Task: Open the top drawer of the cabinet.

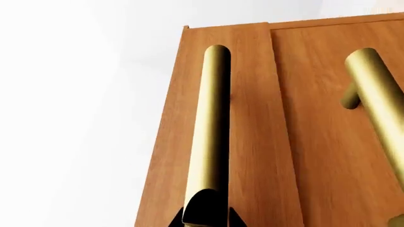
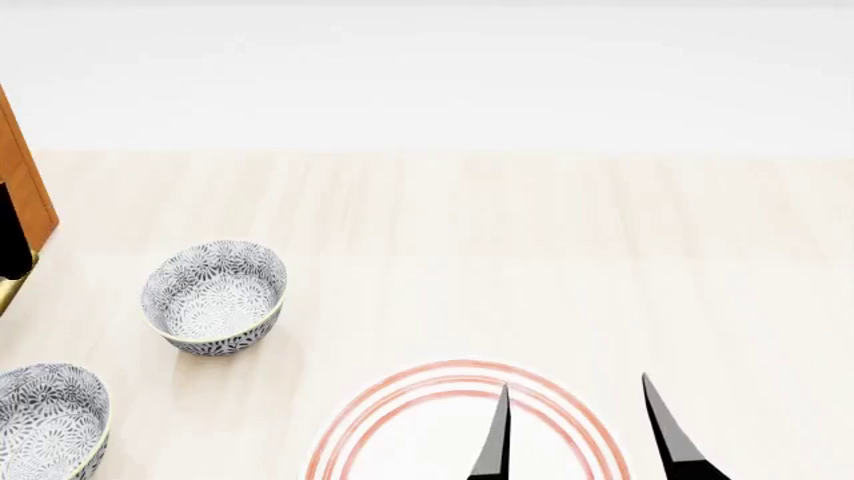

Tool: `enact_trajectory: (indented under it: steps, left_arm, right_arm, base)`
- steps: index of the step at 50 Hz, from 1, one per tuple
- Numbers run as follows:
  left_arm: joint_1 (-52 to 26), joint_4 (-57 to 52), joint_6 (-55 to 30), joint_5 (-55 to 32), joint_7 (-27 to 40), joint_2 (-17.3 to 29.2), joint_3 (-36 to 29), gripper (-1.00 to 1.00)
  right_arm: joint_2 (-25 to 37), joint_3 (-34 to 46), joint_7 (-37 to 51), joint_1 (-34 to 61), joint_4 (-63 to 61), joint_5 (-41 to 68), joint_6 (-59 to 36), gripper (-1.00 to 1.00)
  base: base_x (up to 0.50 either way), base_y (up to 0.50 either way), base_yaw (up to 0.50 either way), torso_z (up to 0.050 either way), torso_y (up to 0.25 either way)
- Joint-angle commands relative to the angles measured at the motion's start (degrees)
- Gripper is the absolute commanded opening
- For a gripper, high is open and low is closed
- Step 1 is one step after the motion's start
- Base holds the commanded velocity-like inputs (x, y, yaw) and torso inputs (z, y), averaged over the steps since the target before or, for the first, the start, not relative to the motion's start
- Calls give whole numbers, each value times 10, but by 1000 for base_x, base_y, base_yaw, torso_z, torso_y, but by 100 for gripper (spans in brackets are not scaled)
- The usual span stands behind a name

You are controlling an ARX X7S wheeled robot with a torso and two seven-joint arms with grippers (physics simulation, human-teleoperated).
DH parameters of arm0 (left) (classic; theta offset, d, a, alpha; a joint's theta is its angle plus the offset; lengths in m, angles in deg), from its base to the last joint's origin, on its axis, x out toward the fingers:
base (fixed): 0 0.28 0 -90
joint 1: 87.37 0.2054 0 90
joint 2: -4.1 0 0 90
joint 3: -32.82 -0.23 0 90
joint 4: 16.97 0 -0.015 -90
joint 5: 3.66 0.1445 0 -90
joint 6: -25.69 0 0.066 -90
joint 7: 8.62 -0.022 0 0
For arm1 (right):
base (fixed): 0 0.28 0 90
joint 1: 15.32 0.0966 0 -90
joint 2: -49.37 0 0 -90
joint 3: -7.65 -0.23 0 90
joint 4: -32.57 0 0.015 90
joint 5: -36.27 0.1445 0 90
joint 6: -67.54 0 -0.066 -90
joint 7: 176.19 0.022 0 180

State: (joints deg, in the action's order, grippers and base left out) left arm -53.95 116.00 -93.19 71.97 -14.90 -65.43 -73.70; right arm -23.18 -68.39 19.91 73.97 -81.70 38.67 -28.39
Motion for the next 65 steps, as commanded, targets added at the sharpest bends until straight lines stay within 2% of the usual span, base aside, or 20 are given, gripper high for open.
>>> enact_trajectory:
  steps: [1,18,38,39,46,53,60,65]
  left_arm:
    - [33,-100,13,4,-33,-2,-16,-100]
    - [58,-205,21,17,-77,4,-35,-100]
    - [64,-219,20,21,-84,7,-41,-100]
    - [66,-224,18,23,-87,9,-41,100]
    - [81,-257,12,29,-92,16,-41,100]
    - [120,-335,0,38,-103,32,-35,100]
    - [167,-475,0,21,-130,46,-24,100]
    - [158,-511,2,-6,-156,44,-12,100]
  right_arm:
    - [3,3,2,-1,1,0,3,100]
    - [9,1,4,-2,-10,6,-4,100]
    - [12,3,7,-1,-7,9,0,100]
    - [12,4,7,-1,-5,9,2,100]
    - [13,5,9,-2,-5,10,3,100]
    - [14,5,11,-3,-5,10,4,100]
    - [15,6,13,-5,-4,11,7,100]
    - [15,8,14,-5,-6,9,5,100]
  base:
    - [0,0,0,0,0]
    - [0,0,-1,0,0]
    - [0,0,0,0,3]
    - [0,0,0,0,0]
    - [0,0,0,0,1]
    - [0,0,0,0,2]
    - [0,0,0,0,0]
    - [0,0,0,0,0]
